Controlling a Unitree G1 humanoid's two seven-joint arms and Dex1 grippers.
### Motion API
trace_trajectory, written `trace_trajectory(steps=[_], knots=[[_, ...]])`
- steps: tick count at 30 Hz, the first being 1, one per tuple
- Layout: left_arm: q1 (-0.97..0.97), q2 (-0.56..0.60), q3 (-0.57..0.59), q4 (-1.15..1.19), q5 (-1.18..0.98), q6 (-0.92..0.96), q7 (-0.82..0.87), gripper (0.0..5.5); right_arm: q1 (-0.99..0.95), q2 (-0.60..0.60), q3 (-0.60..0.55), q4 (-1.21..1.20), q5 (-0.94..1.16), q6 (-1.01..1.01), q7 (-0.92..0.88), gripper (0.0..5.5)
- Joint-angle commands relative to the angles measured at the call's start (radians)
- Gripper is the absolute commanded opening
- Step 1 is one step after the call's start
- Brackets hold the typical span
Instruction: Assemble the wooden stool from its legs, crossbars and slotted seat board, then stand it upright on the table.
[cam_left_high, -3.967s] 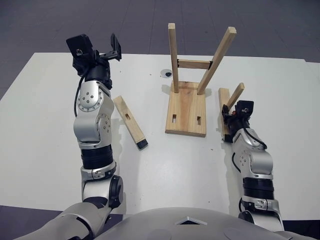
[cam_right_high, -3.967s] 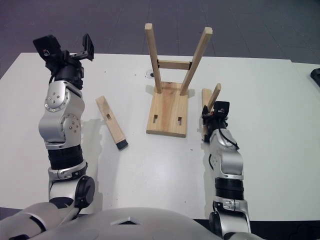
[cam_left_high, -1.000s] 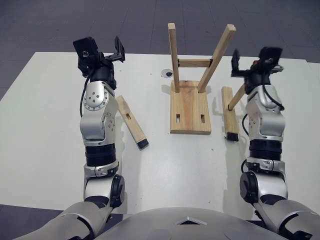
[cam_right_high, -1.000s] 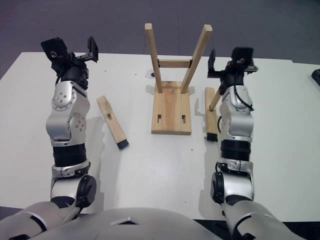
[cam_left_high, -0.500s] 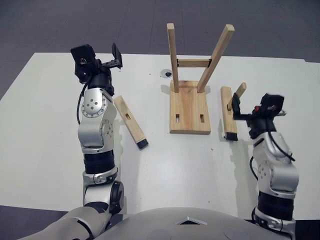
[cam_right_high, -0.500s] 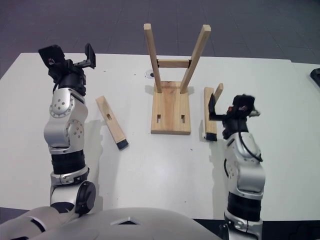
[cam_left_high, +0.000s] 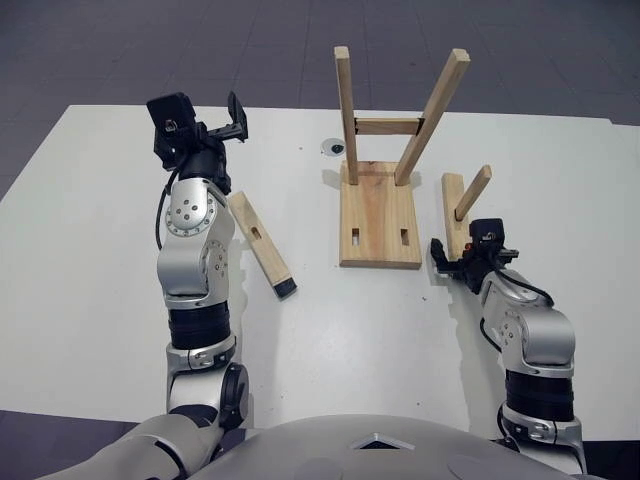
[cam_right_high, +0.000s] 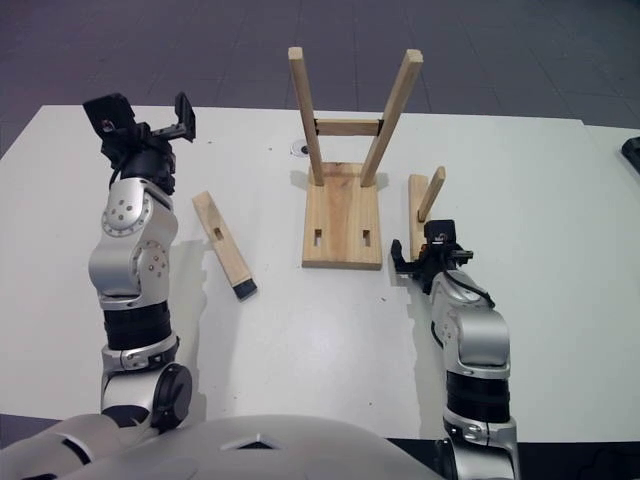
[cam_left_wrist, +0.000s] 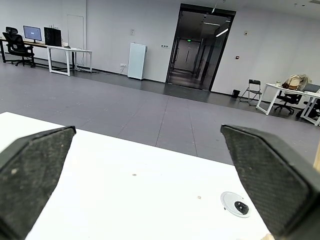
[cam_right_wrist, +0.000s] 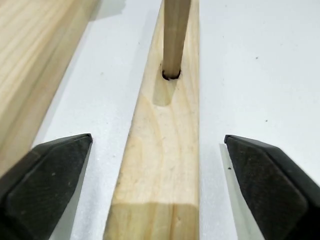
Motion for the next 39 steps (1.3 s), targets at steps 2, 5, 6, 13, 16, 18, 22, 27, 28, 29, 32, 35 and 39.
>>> trace_trajectory(steps=[2,5,6,13,16,18,22,27,28,29,32,35,39], knots=[[0.009,-0.001,-0.001,-0.018,0.012,0.062,0.013,5.40,-0.053,0.007,-0.054,-0.010,0.044,0.132,0.012,4.12],[0.005,-0.005,-0.005,-0.023,0.016,0.085,0.017,5.40,-0.082,-0.006,-0.052,-0.008,0.045,0.152,0.017,3.54],[0.004,-0.006,-0.006,-0.023,0.017,0.091,0.019,5.40,-0.091,-0.010,-0.048,-0.005,0.044,0.156,0.018,3.38],[0.004,-0.016,-0.012,-0.017,0.026,0.116,0.030,5.40,-0.127,-0.041,-0.016,0.018,0.025,0.166,0.023,2.30],[0.004,-0.017,-0.011,-0.016,0.027,0.125,0.032,5.40,-0.133,-0.048,-0.009,0.025,0.022,0.165,0.027,2.03],[0.003,-0.018,-0.011,-0.012,0.030,0.131,0.029,5.40,-0.135,-0.051,-0.005,0.029,0.018,0.168,0.029,2.03],[0.002,-0.017,-0.015,-0.002,0.035,0.144,0.020,5.40,-0.131,-0.048,0.009,0.042,0.014,0.138,0.039,2.03],[0.002,-0.013,-0.002,0.008,0.029,0.150,0.013,5.40,-0.134,-0.024,-0.104,0.013,0.035,-0.007,0.030,2.03],[0.001,-0.013,0.003,0.010,0.025,0.152,0.013,5.40,-0.145,-0.023,-0.126,0.011,0.043,-0.037,0.033,2.03],[0.000,-0.013,0.008,0.012,0.021,0.153,0.011,5.40,-0.155,-0.023,-0.146,0.012,0.047,-0.064,0.031,2.03],[-0.008,-0.016,0.027,0.019,0.002,0.159,0.001,5.40,-0.173,-0.034,-0.182,0.026,0.052,-0.144,0.030,2.03],[-0.029,-0.014,0.065,0.022,-0.041,0.171,-0.017,5.40,-0.196,-0.048,-0.213,0.018,0.077,-0.232,0.061,2.03],[-0.106,-0.022,0.176,-0.004,-0.257,0.253,-0.096,5.40,-0.269,-0.102,-0.267,-0.027,0.148,-0.351,0.143,2.03]])
